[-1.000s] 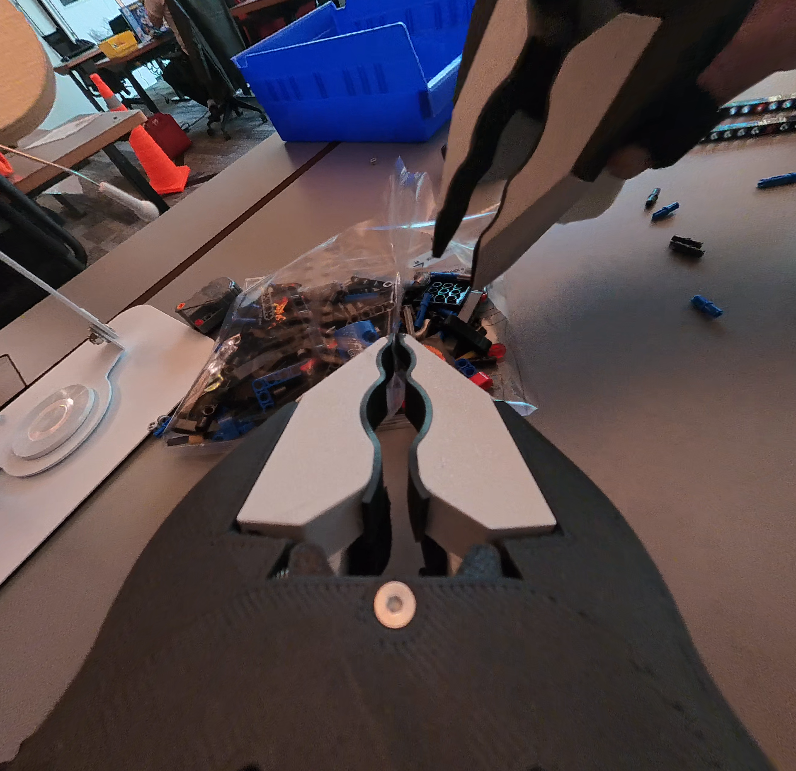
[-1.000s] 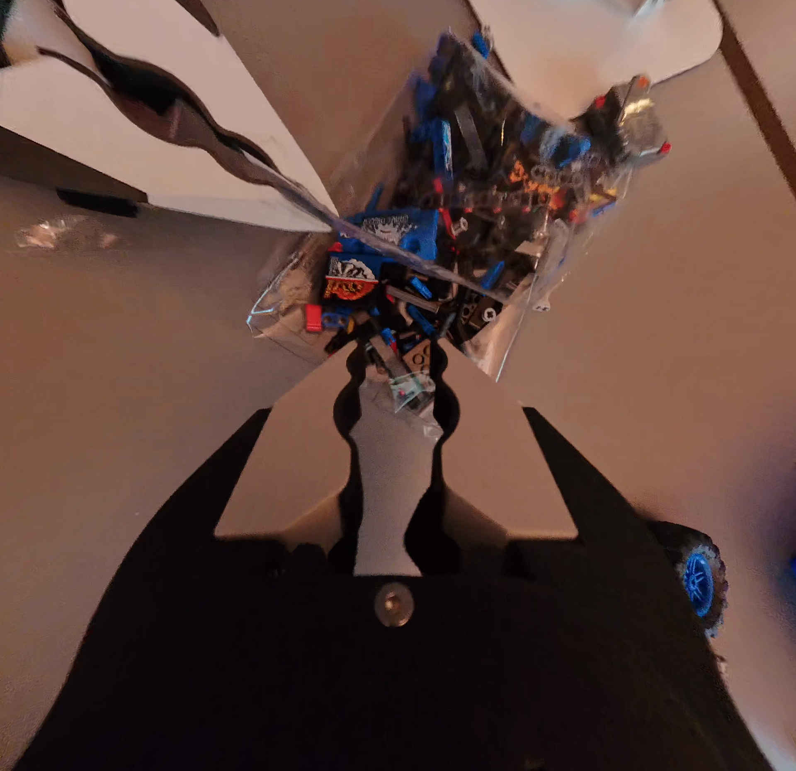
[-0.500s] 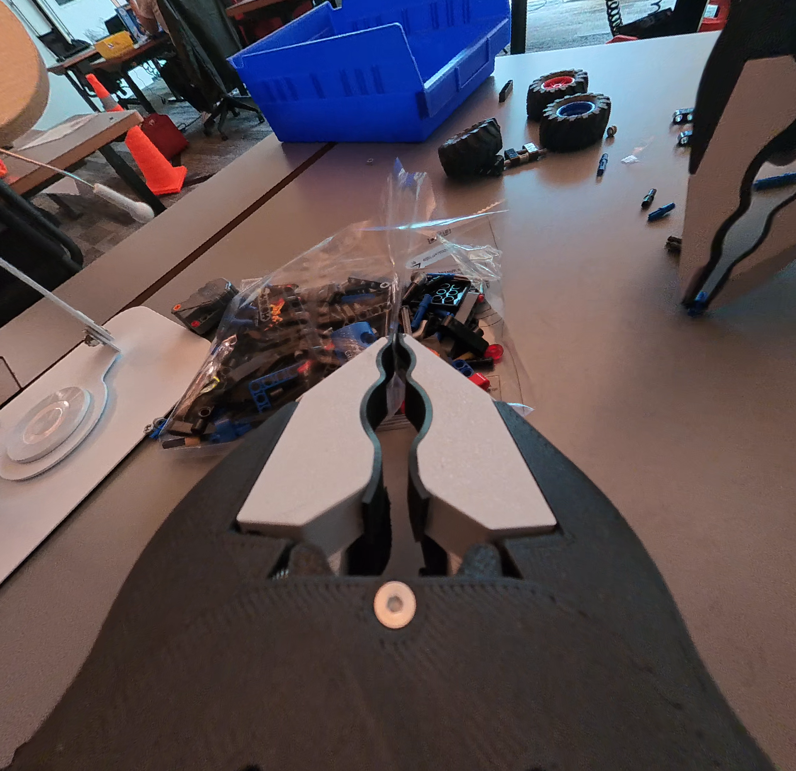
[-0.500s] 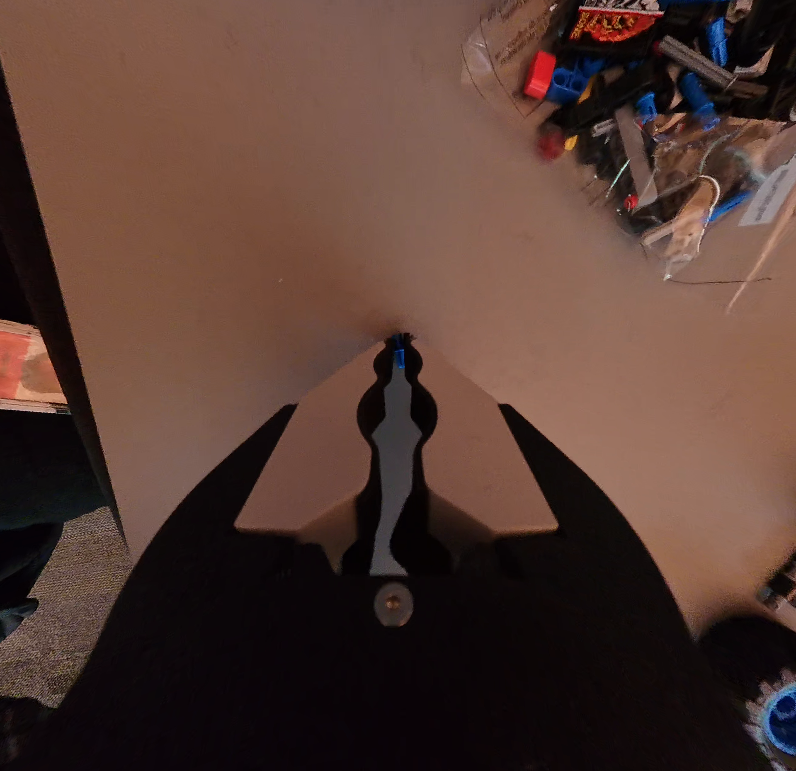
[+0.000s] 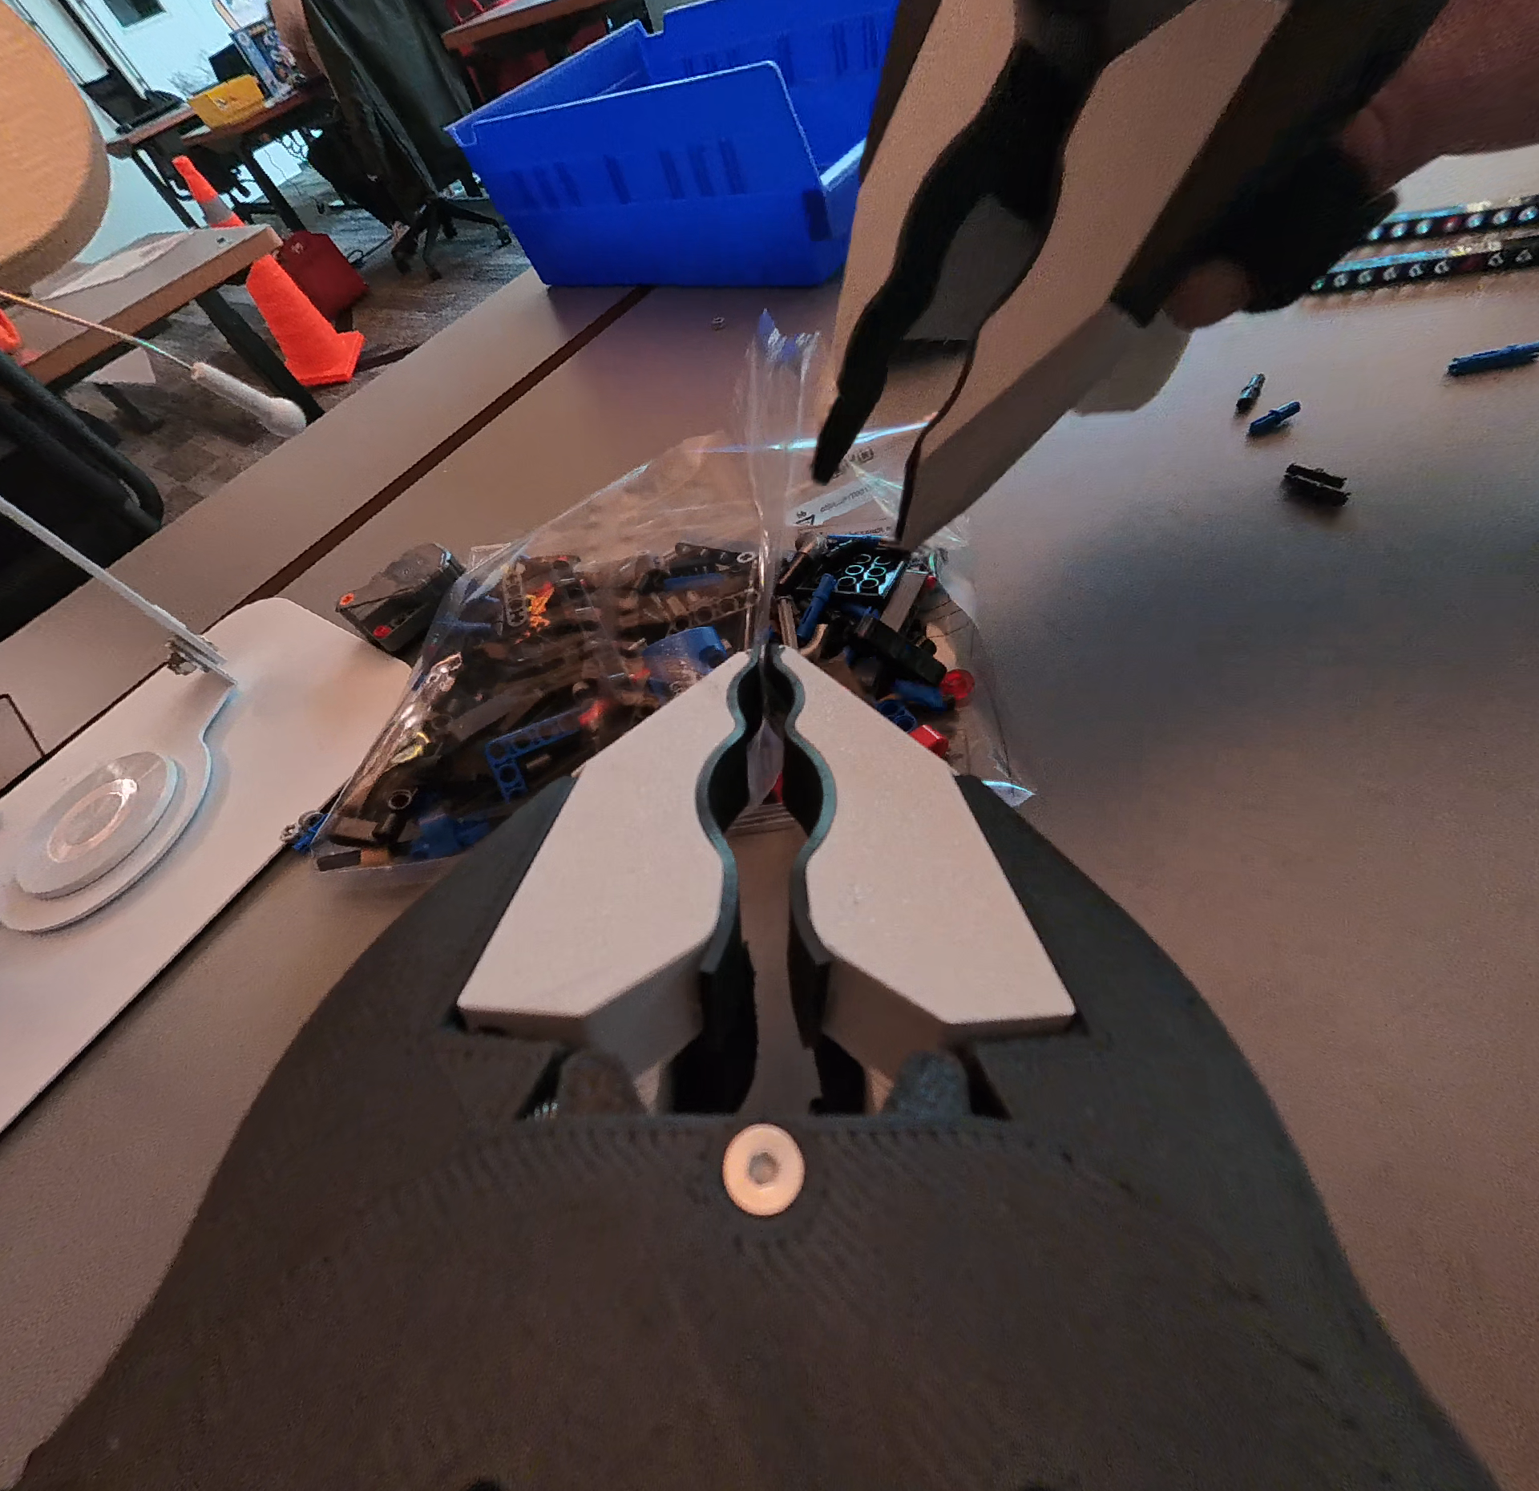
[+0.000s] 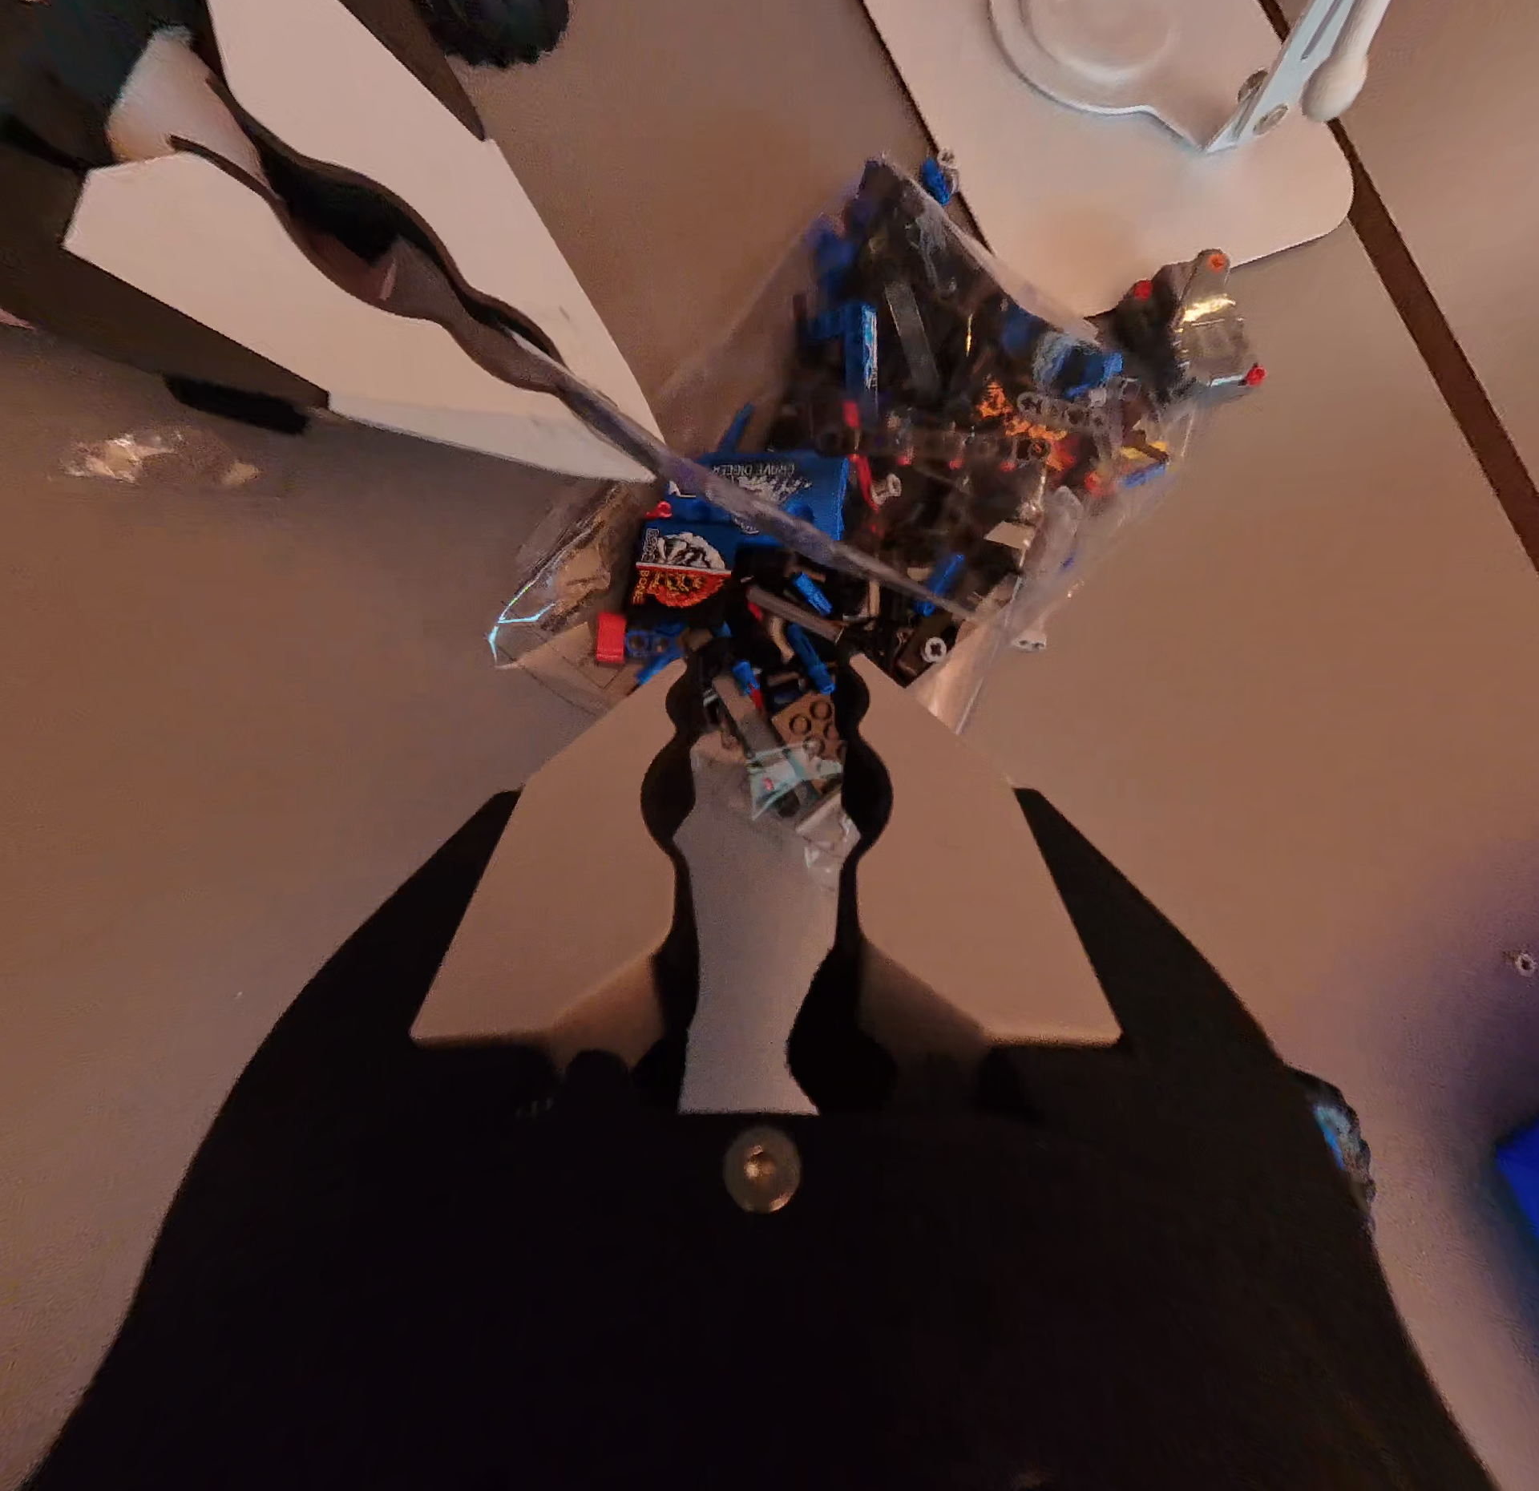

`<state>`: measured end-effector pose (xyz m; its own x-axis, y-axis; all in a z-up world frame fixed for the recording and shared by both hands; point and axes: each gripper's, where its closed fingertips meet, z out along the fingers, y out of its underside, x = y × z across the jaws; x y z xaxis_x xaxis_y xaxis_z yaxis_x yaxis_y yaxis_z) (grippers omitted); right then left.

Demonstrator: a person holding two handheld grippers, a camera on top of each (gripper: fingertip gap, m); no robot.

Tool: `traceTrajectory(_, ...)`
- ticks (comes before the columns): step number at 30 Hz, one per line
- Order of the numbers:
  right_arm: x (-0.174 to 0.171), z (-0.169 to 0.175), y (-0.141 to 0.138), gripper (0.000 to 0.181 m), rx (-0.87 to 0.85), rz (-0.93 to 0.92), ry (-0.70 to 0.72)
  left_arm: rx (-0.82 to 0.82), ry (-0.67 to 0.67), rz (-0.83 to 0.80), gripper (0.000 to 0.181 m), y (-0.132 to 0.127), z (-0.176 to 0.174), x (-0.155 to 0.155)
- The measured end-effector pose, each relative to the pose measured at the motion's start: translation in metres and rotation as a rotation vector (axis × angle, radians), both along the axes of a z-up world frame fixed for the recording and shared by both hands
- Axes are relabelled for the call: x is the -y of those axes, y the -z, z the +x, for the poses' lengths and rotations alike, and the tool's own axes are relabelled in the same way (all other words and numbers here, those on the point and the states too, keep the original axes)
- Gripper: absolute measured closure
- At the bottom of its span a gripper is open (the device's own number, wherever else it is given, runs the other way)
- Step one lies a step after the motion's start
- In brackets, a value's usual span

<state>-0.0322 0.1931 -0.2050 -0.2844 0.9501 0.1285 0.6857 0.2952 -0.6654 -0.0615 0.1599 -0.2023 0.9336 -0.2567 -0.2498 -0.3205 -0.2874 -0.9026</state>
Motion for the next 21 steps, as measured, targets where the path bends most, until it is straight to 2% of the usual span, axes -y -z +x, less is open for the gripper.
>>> traceTrajectory(2, -0.004, 0.015, -0.006, 0.155, -0.006, 0.016, 0.020, 0.001, 0.001, -0.002, 0.181, 0.000, 0.000, 0.000)
traceTrajectory(4, -0.008, 0.044, -0.006, 0.157, 0.026, 0.042, 0.039, -0.002, 0.006, -0.008, 0.181, 0.001, 0.002, -0.001)
traceTrajectory(6, -0.006, 0.083, 0.005, 0.163, 0.108, 0.005, 0.047, -0.010, 0.012, -0.011, 0.181, 0.002, 0.003, -0.001)
traceTrajectory(8, -0.004, 0.120, 0.023, 0.162, 0.201, -0.017, 0.058, -0.012, 0.015, -0.012, 0.181, 0.002, 0.004, -0.001)
traceTrajectory(10, -0.001, 0.143, 0.037, 0.161, 0.239, -0.029, 0.060, -0.011, 0.014, -0.011, 0.181, 0.002, 0.004, -0.001)
traceTrajectory(13, -0.002, 0.153, 0.051, 0.160, 0.254, -0.042, 0.073, -0.008, 0.012, -0.008, 0.181, 0.002, 0.004, -0.001)
traceTrajectory(21, -0.001, 0.150, 0.055, 0.168, 0.251, -0.087, 0.066, -0.007, 0.010, -0.004, 0.181, 0.001, 0.003, 0.000)
